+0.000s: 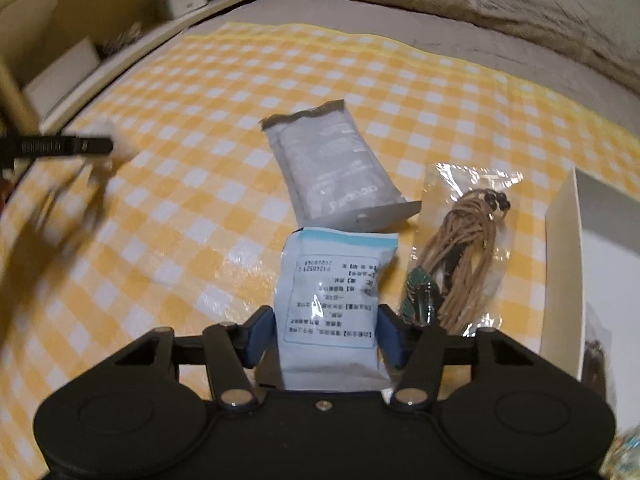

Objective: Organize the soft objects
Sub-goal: 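Grasp the white cotton wad with the left gripper while the right grasps the white-blue paper packet, then carry the cotton wad and paper packet over the white box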

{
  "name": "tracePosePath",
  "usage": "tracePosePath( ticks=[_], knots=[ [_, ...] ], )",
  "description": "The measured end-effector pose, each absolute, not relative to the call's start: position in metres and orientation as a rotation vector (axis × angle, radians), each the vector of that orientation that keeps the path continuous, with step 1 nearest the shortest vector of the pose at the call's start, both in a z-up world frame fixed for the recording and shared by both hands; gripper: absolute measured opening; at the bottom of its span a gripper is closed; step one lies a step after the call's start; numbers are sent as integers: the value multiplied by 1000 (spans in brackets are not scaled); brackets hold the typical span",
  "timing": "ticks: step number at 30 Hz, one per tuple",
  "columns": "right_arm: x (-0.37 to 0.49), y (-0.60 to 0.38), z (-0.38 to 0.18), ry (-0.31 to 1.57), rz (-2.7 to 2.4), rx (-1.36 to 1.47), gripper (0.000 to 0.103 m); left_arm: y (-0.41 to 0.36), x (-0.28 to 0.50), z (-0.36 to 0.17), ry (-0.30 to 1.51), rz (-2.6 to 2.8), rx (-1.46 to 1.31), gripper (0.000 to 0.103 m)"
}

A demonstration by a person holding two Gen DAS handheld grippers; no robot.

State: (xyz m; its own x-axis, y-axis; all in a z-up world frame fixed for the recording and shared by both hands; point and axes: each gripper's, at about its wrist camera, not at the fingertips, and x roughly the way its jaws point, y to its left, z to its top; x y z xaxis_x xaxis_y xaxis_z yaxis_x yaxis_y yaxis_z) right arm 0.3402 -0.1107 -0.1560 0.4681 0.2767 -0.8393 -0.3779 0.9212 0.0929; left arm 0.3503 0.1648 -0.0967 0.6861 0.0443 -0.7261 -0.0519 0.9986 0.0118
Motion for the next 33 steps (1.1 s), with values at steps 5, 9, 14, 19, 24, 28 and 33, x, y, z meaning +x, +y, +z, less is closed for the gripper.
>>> tracePosePath(
  ticks=[5, 9, 14, 19, 24, 28, 33],
  knots=[
    [335, -105, -151, 1012, 438, -151, 42, 153, 342, -90, 828, 26, -22, 50],
    [329, -102, -147, 1006, 458, -185, 39, 144, 333, -81, 820, 9, -25, 50],
    [321, -106, -130, 956, 461, -184, 39, 134, 321, -63, 782, 1, -44, 50],
    [313, -116, -104, 887, 467, -146, 39, 122, 309, -44, 743, -11, -81, 50],
    [304, -130, -79, 832, 458, -107, 39, 102, 297, -24, 691, -38, -102, 50],
    [296, -146, -63, 799, 438, -96, 39, 86, 291, -11, 656, -70, -114, 50],
    [288, -171, -48, 761, 403, -80, 39, 65, 284, 0, 625, -107, -119, 50]
  ],
)
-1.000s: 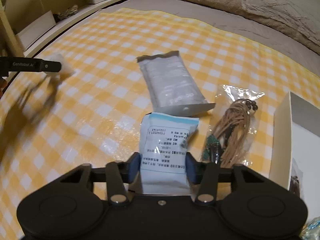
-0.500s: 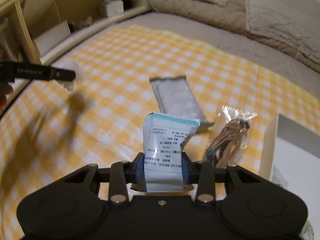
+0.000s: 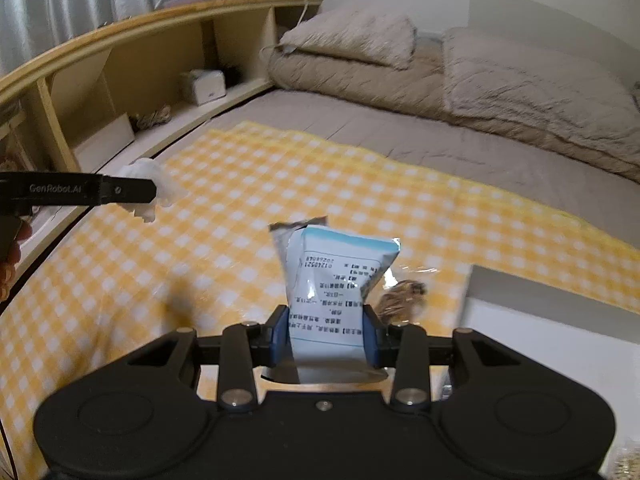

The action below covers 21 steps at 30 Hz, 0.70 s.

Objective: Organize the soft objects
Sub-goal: 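Carry the cotton wad and paper packet over the white box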

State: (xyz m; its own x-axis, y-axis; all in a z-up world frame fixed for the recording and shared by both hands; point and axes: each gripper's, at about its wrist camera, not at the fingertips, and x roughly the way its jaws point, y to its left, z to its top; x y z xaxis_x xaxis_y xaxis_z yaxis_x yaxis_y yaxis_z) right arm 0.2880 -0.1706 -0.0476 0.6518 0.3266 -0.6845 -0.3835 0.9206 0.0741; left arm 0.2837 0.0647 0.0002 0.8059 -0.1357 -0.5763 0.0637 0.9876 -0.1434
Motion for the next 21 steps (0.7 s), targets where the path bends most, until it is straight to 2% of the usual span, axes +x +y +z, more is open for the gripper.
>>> tracePosePath(
  ticks=[21],
  knots=[
    [265, -286, -25, 707, 227, -7, 39, -52, 301, -3, 621, -304, -107, 50]
  ],
)
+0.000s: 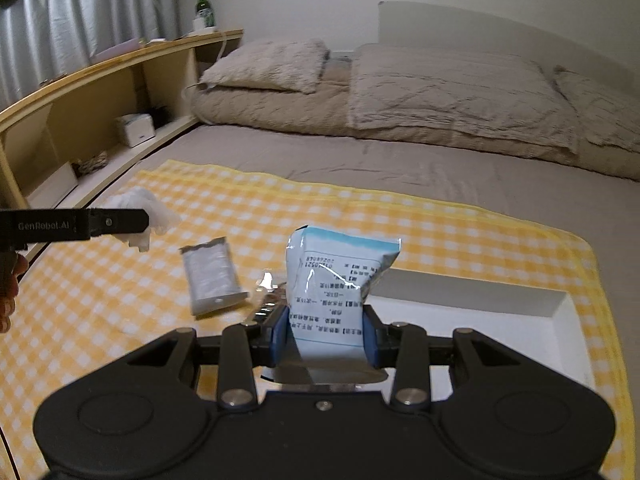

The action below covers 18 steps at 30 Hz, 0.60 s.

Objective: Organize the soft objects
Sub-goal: 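Carry the cotton wad and paper packet over the white box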

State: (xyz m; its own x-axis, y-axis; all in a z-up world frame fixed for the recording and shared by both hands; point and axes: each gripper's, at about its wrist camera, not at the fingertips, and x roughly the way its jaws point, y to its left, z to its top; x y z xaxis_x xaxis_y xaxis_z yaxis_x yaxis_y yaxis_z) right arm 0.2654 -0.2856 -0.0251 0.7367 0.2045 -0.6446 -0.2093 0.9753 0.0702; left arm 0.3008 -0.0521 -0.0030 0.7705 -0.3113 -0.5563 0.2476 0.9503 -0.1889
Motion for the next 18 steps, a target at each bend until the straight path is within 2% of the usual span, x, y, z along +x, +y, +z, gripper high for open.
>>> tracePosePath(
  ticks=[18],
  knots=[
    [262, -369, -41, 746, 75, 32, 39, -168, 312, -51, 725, -538, -26, 50]
  ],
)
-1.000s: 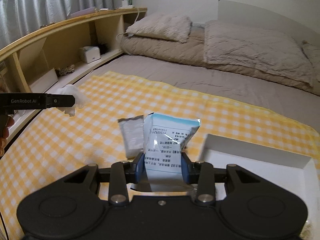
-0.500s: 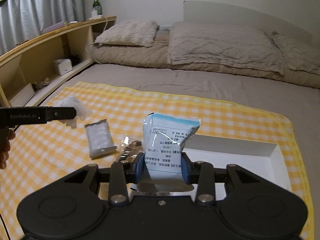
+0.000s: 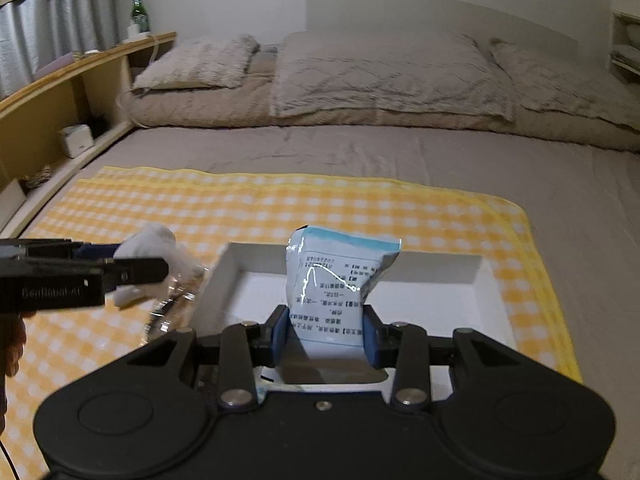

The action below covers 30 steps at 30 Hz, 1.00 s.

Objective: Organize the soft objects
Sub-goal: 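Carry the cotton wad and paper packet over the white box, then open both grippers to drop the cotton and packet into the box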

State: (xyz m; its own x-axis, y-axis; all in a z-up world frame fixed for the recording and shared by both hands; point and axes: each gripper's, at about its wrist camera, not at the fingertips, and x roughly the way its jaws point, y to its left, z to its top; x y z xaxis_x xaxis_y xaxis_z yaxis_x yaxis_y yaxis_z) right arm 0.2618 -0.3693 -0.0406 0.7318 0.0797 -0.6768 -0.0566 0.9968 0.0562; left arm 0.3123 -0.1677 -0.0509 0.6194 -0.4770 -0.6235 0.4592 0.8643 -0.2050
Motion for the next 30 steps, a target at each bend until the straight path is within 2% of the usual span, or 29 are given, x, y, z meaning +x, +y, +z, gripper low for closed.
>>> tracePosePath(
  ticks=[9, 21, 26, 30],
  knots=[
    [270, -389, -60, 820, 32, 16, 39, -202, 325, -90, 856, -619, -174, 50],
    [288, -397, -94, 916, 32, 22, 40, -217, 332, -113, 884, -630, -84, 52],
    [295, -397, -105, 941, 33, 40, 48, -219, 335, -116, 891, -644, -82, 52],
    [294, -396, -109, 971, 38, 19, 54, -223, 333, -118, 902, -656, -60, 59]
  ],
)
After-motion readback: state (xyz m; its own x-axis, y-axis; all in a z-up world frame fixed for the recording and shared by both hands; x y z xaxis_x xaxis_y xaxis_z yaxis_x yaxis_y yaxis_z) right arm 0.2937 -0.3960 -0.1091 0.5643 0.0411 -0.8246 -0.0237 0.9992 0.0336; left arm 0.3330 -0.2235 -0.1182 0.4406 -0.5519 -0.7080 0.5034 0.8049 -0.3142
